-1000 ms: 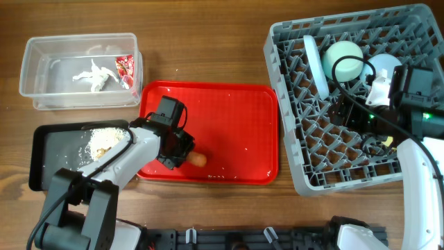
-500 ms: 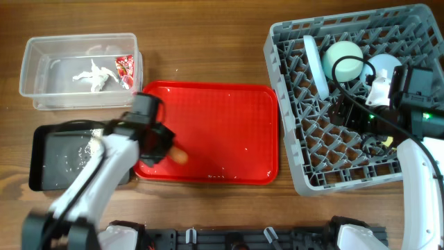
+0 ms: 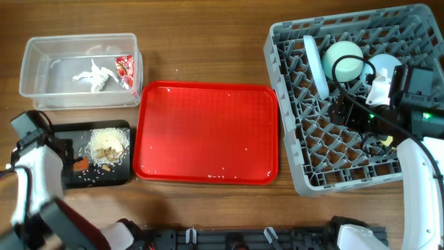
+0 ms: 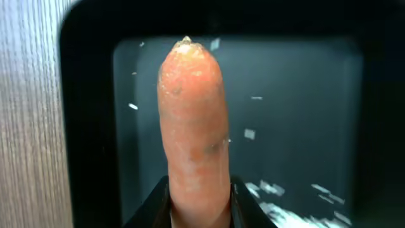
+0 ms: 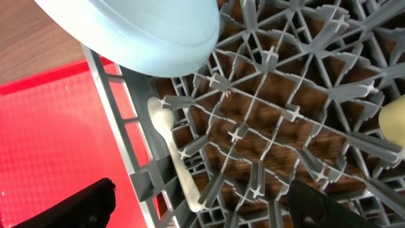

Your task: Sort waste into correct bins and load items into the dishwasher rack

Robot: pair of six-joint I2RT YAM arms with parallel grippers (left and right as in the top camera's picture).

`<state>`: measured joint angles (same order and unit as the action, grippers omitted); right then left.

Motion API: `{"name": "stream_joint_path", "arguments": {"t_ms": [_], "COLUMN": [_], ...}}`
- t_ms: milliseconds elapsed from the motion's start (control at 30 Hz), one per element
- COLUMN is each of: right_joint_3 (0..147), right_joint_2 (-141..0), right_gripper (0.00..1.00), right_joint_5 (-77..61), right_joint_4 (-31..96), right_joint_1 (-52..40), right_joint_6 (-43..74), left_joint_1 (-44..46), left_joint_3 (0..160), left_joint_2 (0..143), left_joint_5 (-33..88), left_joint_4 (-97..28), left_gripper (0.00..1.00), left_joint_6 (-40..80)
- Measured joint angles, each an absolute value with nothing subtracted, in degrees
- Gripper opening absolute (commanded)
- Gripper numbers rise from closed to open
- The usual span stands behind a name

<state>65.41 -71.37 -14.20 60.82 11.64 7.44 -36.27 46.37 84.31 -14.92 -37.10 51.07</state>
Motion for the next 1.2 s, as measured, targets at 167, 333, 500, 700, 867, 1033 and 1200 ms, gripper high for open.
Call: {"name": "stream_joint_path", "arguments": {"t_ms": [167, 333, 500, 700, 867, 1033, 1200], "right_joint_3": [65.41, 65.41, 65.41, 65.41, 65.41, 65.39, 59.37], "right_joint_2": [-71.37, -71.37, -71.37, -71.42, -71.79, -69.08, -45.89], "right_gripper": [0.89, 0.90, 0.96, 1.00, 0.99, 0.95, 1.00], "right_joint_5": [-14.20, -14.20, -15.88, -27.92, -15.66, -11.09, -7.40], "right_joint_4": [60.77, 60.80, 58.22, 53.71, 57.82, 60.10, 54.11], "right_joint_1": [11.64, 11.62, 11.64, 4.29, -3.55, -3.55, -3.55], "right_joint_6": [7.44, 7.42, 7.27, 0.99, 4.78, 6.46, 6.85], "left_joint_1": [-36.80, -36.82, -34.50, -10.72, 4.78, 4.67, 4.67], "left_joint_3": [47.51, 48.29, 54.61, 55.94, 55.83, 55.51, 49.10], "left_joint_2": [92.97, 91.83, 78.24, 67.53, 68.03, 63.96, 39.79], "left_joint_5": [-15.81, -13.15, -4.47, 11.18, 9.39, 7.09, 6.87], "left_joint_4": [-35.29, -38.68, -39.11, -37.71, -57.39, -63.59, -55.64], "left_gripper": [0.31, 0.65, 0.78, 1.00, 1.00, 1.00, 1.00], "left_joint_6": [51.05, 50.04, 46.46, 26.35, 15.88, 15.25, 15.07]}}
